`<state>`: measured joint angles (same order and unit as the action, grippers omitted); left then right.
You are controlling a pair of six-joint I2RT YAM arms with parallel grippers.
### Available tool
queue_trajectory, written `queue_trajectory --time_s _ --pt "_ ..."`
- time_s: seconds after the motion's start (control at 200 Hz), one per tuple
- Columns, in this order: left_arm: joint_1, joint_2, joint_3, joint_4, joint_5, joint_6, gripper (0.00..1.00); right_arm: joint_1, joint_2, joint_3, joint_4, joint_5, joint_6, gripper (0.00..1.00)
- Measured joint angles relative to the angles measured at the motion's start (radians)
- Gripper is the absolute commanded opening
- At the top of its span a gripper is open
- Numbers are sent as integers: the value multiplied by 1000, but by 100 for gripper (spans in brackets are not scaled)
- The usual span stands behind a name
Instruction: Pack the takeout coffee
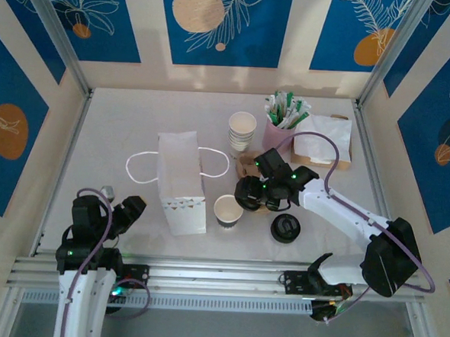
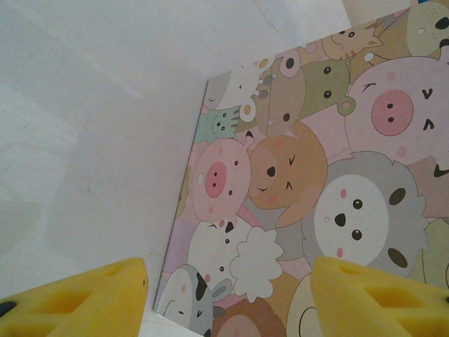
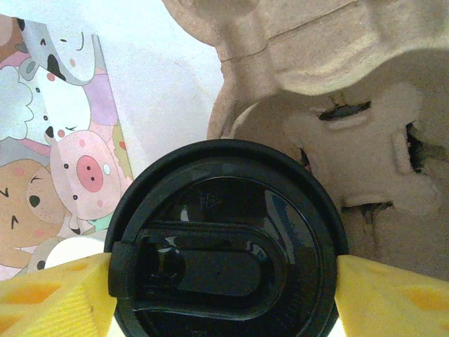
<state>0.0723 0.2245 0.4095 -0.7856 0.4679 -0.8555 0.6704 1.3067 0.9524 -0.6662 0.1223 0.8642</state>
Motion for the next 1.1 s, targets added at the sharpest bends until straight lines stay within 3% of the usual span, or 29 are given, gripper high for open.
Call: queue_trajectory --time_s 0.445,0.76,1.101 --pt "0 0 2 0 0 0 63 21 -69 0 -17 2 -1 75" --pt "0 0 8 -1 0 1 63 184 -66 65 -65 80 -59 75" --pt "0 0 8 -7 0 1 63 287 49 159 -137 200 -107 75"
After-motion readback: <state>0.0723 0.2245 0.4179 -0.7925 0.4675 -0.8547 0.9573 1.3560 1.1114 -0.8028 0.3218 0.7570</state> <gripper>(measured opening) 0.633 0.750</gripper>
